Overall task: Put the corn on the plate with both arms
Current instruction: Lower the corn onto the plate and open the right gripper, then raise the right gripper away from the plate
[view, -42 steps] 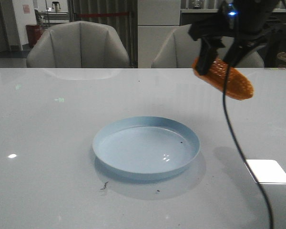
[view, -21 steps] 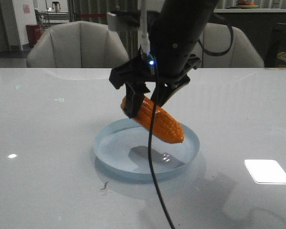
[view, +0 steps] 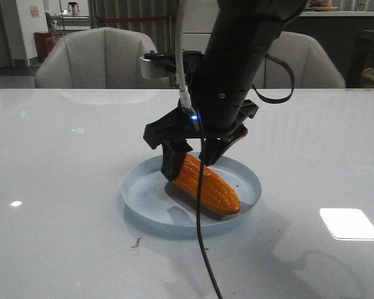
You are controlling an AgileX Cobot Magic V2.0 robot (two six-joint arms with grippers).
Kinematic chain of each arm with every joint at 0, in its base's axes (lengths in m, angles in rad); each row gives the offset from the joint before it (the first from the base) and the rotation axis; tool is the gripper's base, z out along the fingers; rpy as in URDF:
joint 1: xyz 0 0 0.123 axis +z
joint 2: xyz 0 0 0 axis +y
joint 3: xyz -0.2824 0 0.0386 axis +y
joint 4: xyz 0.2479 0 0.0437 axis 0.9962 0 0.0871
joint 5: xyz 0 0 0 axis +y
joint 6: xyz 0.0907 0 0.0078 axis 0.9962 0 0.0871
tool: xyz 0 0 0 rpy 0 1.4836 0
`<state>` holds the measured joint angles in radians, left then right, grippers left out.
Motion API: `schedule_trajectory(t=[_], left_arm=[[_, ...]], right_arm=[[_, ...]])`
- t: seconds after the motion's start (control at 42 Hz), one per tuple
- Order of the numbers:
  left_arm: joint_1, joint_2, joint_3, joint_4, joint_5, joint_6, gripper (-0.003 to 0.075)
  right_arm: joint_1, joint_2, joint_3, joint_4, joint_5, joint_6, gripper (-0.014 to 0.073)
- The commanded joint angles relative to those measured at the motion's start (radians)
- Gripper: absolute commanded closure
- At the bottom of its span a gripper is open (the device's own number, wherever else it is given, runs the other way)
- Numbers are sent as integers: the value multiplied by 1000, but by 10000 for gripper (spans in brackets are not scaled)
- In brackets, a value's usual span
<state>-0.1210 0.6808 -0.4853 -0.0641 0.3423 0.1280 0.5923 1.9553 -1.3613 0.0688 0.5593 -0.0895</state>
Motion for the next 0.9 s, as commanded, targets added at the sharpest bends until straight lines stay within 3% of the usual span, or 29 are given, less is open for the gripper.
schedule_trajectory(t=[0.0,0.357,0.667,0.881], left_arm=[[1,-3,-29,-9,-80,-6,313],[1,-3,-29,-9,-80,-6,313],[1,-3,-29,-5,-84,-6,313],[1,-3,-29,0,-85,-6,313]], right_arm=[[-1,-57,-35,5,-50,-10,7],[-69,-203,-187,-77,106,-12,8],[-366,-476,-213,-12,325,2,8],[-571,-675,-21,-6,304,2,8]])
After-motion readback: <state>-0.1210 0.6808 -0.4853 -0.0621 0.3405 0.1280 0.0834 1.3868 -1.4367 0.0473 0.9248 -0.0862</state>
